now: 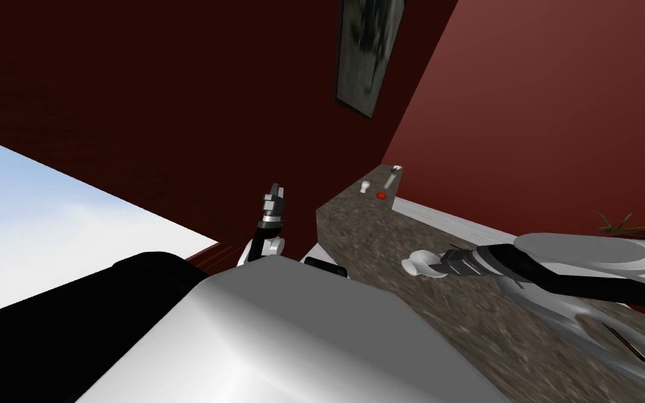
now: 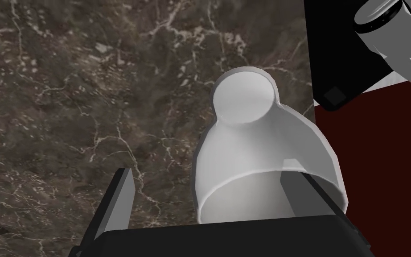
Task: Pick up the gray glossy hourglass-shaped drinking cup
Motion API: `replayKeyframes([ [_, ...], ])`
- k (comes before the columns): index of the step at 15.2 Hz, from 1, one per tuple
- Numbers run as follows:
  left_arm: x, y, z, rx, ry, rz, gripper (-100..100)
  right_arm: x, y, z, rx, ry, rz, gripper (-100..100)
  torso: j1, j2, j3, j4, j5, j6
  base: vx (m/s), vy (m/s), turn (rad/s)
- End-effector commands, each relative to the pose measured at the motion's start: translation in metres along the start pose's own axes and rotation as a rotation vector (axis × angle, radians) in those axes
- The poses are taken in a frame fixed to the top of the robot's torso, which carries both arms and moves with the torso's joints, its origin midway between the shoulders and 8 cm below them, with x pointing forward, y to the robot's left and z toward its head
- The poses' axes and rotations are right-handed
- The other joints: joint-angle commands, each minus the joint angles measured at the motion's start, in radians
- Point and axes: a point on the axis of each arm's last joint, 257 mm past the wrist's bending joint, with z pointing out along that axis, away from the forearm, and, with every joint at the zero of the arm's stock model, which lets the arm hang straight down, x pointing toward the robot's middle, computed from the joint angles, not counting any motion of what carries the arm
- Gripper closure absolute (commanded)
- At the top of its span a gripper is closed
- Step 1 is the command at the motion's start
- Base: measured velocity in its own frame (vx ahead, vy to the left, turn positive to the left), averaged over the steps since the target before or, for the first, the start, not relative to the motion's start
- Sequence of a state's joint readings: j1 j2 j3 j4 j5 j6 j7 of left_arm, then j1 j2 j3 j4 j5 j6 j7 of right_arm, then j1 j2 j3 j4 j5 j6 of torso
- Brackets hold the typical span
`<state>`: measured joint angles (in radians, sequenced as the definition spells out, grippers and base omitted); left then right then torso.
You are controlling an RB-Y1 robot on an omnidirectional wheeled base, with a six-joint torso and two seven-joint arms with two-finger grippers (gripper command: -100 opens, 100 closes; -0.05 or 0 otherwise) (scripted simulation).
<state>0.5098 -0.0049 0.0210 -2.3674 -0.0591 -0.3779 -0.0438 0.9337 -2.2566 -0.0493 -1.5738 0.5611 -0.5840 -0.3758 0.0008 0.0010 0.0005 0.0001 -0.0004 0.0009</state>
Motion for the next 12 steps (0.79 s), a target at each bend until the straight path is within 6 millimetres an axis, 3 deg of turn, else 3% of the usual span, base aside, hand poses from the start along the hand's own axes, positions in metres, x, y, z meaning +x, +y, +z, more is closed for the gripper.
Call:
replayKeyframes([
  [1,0.0,0.0,0.0,0.0,0.0,0.0,0,0.017,0.004,0.009,0.004,0.002,0.014,-100,0.0,0.0,0.0,0.0,0.0,0.0,-0.011,-0.012,0.051],
  [2,0.0,0.0,0.0,0.0,0.0,0.0,0,0.021,0.005,0.01,0.004,0.002,0.017,-100,-0.002,0.002,0.0,-0.001,-0.002,0.002,-0.01,-0.011,0.037],
  [3,0.0,0.0,0.0,0.0,0.0,0.0,0,0.01,-0.001,0.006,0.009,-0.005,0.01,-100,-0.005,0.003,0.0,-0.003,-0.006,0.004,0.0,0.0,0.0],
  [4,0.0,0.0,0.0,0.0,0.0,0.0,0,0.011,-0.001,0.007,0.013,-0.006,0.009,100,-0.007,0.003,0.0,-0.003,-0.007,0.004,0.0,0.0,0.0],
  [8,0.0,0.0,0.0,0.0,0.0,0.0,0,0.011,-0.002,0.006,0.016,-0.007,0.011,100,-0.009,0.003,0.0,-0.003,-0.008,0.004,0.0,0.0,0.0],
  [11,0.0,0.0,0.0,0.0,0.0,0.0,0,-0.008,-0.002,-0.005,0.001,0.0,-0.009,100,-0.007,0.003,0.0,-0.003,-0.007,0.003,0.011,0.011,-0.033],
  [12,0.0,0.0,0.0,0.0,0.0,0.0,0,-0.002,-0.002,-0.004,0.007,-0.002,-0.003,100,-0.007,0.002,0.0,-0.003,-0.007,0.003,0.003,0.004,-0.012],
])
